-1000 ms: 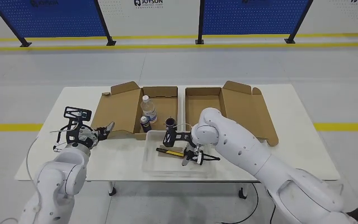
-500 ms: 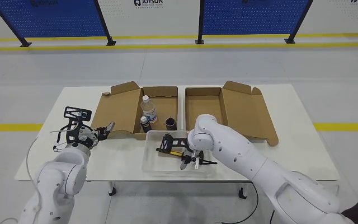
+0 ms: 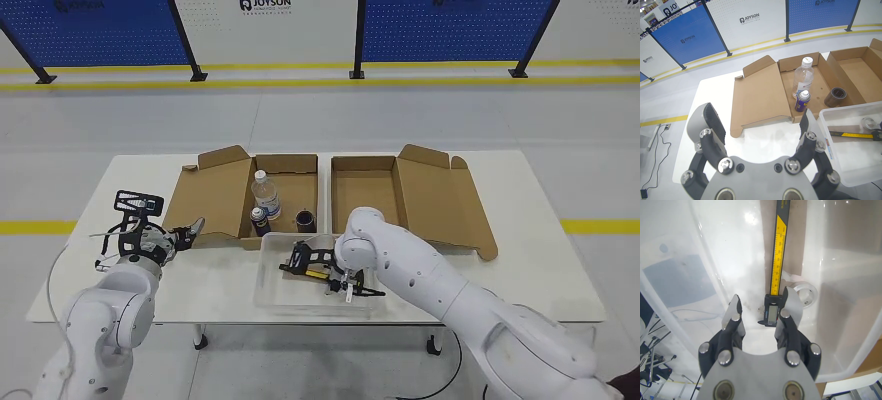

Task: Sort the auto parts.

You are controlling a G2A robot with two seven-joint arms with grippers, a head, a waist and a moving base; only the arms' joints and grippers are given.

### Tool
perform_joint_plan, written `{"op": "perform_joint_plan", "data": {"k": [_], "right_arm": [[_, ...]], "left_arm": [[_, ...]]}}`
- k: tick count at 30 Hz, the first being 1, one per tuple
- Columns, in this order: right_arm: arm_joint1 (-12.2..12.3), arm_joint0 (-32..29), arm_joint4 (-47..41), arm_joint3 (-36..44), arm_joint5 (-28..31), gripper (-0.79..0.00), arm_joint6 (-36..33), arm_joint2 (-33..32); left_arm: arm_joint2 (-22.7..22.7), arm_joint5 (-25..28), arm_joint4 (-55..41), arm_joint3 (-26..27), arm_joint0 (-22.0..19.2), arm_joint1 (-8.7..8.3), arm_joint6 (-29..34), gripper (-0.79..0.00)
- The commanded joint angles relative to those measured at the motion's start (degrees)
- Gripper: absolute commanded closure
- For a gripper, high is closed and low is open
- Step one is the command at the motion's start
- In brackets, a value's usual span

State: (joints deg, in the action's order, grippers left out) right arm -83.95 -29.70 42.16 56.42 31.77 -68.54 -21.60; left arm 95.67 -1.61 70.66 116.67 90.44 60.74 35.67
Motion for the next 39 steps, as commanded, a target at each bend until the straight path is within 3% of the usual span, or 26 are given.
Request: {"op": "perform_joint_plan", "data": {"k": [1,18,39], "right_arm": [[-0.21,0.03,0.07,-0.62,-0.28,-0.363,-0.10,0.09],[-0.97,0.15,0.57,-3.10,-2.35,-0.342,-4.51,0.06],[-3.08,0.45,-1.41,-6.00,1.04,-0.379,-2.93,0.84]], "left_arm": [[0.00,0.00,0.00,0.00,0.00,0.00,0.00,-0.785],[0.00,0.00,0.00,0.00,0.00,0.00,0.00,-0.785],[0.00,0.00,0.00,0.00,0.00,0.00,0.00,-0.785]]}}
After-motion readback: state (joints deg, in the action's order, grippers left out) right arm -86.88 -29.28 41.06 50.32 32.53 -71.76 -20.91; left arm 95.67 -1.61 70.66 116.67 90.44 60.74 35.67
